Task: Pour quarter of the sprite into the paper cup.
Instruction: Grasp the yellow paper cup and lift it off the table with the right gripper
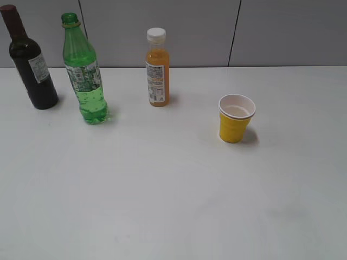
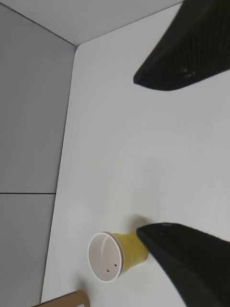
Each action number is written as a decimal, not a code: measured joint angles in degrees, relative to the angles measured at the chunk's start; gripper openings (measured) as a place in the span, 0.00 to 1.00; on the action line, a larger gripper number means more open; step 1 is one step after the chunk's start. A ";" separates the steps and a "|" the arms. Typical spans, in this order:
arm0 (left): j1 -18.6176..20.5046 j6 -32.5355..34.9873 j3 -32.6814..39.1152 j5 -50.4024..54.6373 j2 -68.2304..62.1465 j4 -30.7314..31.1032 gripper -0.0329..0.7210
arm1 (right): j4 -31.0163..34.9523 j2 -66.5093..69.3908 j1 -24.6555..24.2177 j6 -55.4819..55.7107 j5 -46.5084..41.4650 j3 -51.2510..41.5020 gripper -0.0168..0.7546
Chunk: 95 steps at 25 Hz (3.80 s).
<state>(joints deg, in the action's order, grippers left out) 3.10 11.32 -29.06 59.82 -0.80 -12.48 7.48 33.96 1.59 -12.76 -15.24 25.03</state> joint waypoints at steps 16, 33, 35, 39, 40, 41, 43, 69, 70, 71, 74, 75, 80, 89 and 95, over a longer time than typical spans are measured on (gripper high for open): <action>0.00 0.00 0.00 0.00 0.00 0.00 0.82 | -0.12 16.95 12.61 -0.29 21.47 -2.11 0.84; 0.00 0.00 0.00 0.00 0.00 0.00 0.82 | -0.41 35.07 19.71 4.59 42.91 -7.56 0.82; 0.00 0.00 0.00 0.00 0.00 0.00 0.82 | -2.09 37.69 19.71 6.30 45.14 -7.56 0.82; 0.00 0.00 0.00 0.00 0.00 0.00 0.82 | -9.11 42.32 19.82 11.62 51.15 -7.56 0.81; 0.00 0.00 0.00 0.00 0.00 0.00 0.82 | -10.79 43.57 19.82 12.76 52.38 -7.56 0.81; 0.00 0.00 0.00 0.00 0.00 0.00 0.82 | -11.83 44.85 19.82 13.93 53.37 -7.51 0.80; 0.00 0.00 0.00 0.00 0.00 0.00 0.82 | -12.68 47.25 19.82 15.14 54.71 -7.51 0.80; 0.00 0.00 0.00 0.00 0.00 0.00 0.82 | -12.16 75.35 19.82 14.55 82.95 -4.50 0.80; 0.00 0.00 0.00 0.00 0.00 0.00 0.82 | -11.95 75.89 19.82 14.55 82.89 -4.19 0.80; 0.00 0.00 0.00 0.00 0.00 0.00 0.82 | -11.82 76.50 19.82 14.54 82.71 -3.94 0.80; 0.00 0.00 0.00 0.00 0.00 0.00 0.82 | -11.72 78.27 19.82 14.49 80.06 -2.47 0.80; 0.00 0.00 0.00 0.00 0.00 0.00 0.82 | -11.72 78.95 19.82 14.49 78.99 -1.80 0.82; 0.00 0.00 0.00 0.00 0.00 0.00 0.82 | -11.53 81.62 19.82 14.49 76.35 1.24 0.89; 0.00 0.00 0.00 0.00 0.00 0.00 0.82 | -8.66 86.22 19.82 14.49 76.11 4.17 0.90; 0.00 0.00 0.00 0.00 0.00 0.00 0.82 | -8.66 89.08 19.82 14.68 76.08 6.49 0.90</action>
<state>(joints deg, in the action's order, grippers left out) 3.10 11.32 -29.06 59.82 -0.80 -12.48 -1.19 123.04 21.41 1.92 60.85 31.52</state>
